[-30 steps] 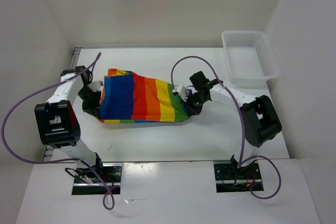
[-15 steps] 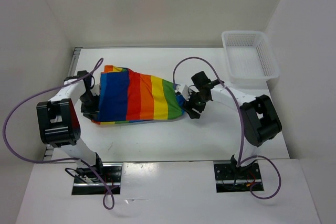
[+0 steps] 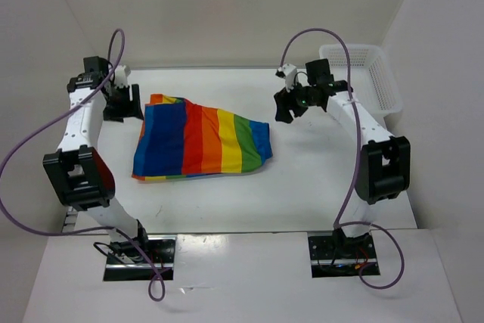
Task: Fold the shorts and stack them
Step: Fold the shorts
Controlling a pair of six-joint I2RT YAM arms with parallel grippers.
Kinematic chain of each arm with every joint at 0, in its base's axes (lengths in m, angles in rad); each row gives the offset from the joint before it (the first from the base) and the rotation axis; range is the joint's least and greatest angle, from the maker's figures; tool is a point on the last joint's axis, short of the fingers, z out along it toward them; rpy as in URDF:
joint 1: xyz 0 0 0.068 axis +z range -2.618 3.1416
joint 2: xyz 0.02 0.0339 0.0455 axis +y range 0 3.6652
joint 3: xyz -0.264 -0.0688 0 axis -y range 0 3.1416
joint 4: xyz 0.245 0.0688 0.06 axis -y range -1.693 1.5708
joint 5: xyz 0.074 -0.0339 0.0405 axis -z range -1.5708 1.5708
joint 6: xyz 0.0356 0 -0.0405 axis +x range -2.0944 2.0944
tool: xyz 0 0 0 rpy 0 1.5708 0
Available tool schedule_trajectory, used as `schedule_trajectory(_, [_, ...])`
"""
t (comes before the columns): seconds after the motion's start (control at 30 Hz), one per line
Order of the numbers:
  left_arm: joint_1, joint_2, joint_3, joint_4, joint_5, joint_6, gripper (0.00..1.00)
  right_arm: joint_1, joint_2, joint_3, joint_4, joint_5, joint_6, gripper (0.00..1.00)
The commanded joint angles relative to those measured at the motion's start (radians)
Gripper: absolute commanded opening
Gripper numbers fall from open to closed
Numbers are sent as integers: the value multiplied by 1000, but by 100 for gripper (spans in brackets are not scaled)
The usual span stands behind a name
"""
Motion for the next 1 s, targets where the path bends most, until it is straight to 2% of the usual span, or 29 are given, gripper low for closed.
schedule_trajectory(0.0, [5, 157, 111, 109, 51, 3, 77, 20, 119, 107, 152, -95, 204, 72])
schedule_trajectory(0.17, [-6, 430, 374, 173, 8, 3, 77, 20, 323, 317, 203, -60, 246, 70])
schedule_trajectory(0.3, [-41, 556, 485, 193, 8, 3, 77, 43, 414, 341, 177, -75, 178, 71])
schedule_trajectory(0.47, [-51, 637, 504, 212, 28, 3, 78, 61, 434, 319, 110, -213, 132, 74])
schedule_trajectory(0.6, [-51, 664, 504, 230, 89, 3, 78, 81, 455, 308, 85, -263, 109, 74])
schedule_trajectory(0.67, [-51, 700, 504, 230, 99, 3, 77, 95, 477, 296, 60, -263, 83, 67])
schedule_trajectory(0.7, [-60, 710, 504, 230, 99, 3, 77, 109, 477, 296, 60, -263, 83, 59])
schedule_trajectory(0.83, [-69, 743, 473, 221, 73, 3, 68, 118, 510, 285, 74, -231, 112, 57])
schedule_trajectory(0.87, [-69, 743, 473, 221, 64, 3, 62, 118, 521, 276, 86, -220, 121, 56])
schedule_trajectory(0.97, [-69, 743, 464, 230, 31, 3, 53, 118, 532, 285, 99, -211, 121, 51])
